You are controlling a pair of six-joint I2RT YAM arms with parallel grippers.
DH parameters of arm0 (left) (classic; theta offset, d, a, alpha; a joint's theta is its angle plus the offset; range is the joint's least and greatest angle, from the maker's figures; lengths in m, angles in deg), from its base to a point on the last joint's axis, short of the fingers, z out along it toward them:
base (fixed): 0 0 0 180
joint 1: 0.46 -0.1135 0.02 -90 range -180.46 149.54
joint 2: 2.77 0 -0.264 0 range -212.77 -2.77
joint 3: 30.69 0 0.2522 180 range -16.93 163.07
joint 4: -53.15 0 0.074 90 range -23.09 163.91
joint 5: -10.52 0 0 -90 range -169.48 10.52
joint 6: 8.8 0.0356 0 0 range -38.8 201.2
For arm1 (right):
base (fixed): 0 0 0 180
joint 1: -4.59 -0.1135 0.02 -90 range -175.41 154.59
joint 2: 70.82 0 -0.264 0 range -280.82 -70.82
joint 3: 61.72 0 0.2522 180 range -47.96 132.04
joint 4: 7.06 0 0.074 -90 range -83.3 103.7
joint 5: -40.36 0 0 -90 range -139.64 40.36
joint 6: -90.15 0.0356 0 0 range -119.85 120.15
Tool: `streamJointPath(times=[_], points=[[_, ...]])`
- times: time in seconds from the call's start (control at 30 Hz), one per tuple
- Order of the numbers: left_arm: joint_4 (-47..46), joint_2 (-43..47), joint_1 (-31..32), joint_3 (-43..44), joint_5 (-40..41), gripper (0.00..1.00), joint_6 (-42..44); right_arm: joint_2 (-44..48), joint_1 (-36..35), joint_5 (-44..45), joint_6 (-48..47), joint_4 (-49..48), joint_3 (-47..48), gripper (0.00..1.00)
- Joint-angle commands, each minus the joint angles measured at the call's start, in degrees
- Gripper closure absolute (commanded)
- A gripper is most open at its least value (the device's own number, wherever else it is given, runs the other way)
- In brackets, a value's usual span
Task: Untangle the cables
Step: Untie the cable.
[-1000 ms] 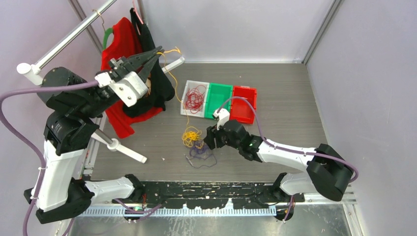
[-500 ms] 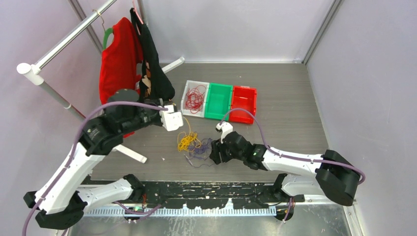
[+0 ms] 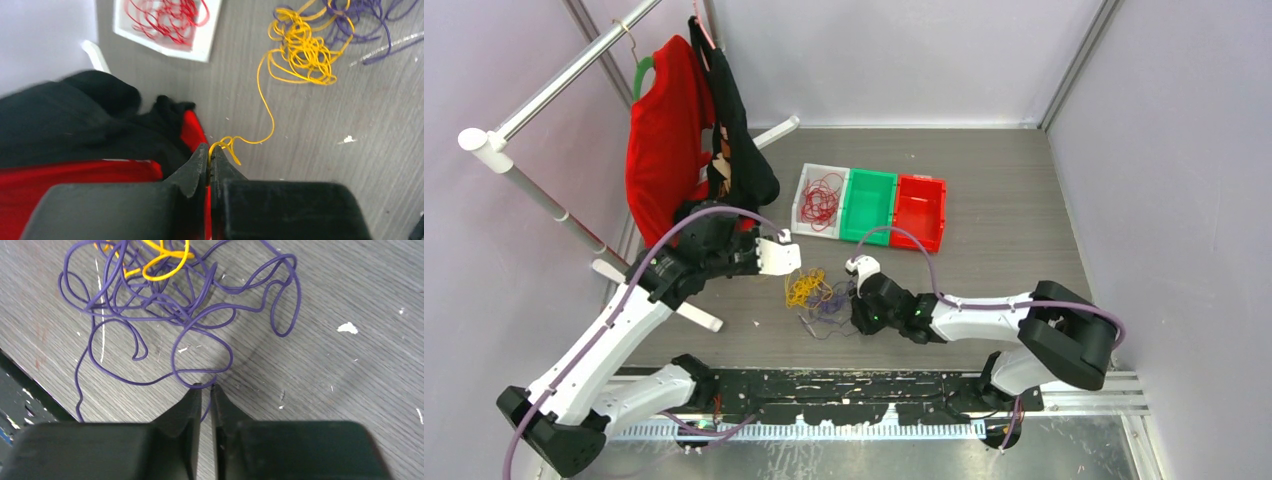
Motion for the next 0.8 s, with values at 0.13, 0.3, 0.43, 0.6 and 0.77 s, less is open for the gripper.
streamJointPath(times=[0.13,0.3,0.43,0.6,0.77], points=[[-2.04,3.53,-4.72,-9.24,-5.69,0.62,0.04,13.64,-0.16,2.36,-2.59,6.08,6.36,0.99],[4.38,4.77,-6.95,-4.83,-16.74,0.34,-4.56,21.84,-0.08,1.56,-2.50,11.06,10.19,0.99],[7.99,6.56,-7.24,-1.97,-26.62,0.26,-6.68,22.80,-0.11,-0.99,-1.81,12.69,13.26,0.99],[8.50,6.34,-7.25,-2.18,-27.54,0.26,-7.75,20.34,-0.51,-5.94,-7.86,15.34,11.30,0.55],[8.79,5.98,-7.51,-1.30,-28.80,0.26,-9.67,15.65,-2.63,-8.31,-15.24,16.35,9.09,0.39]])
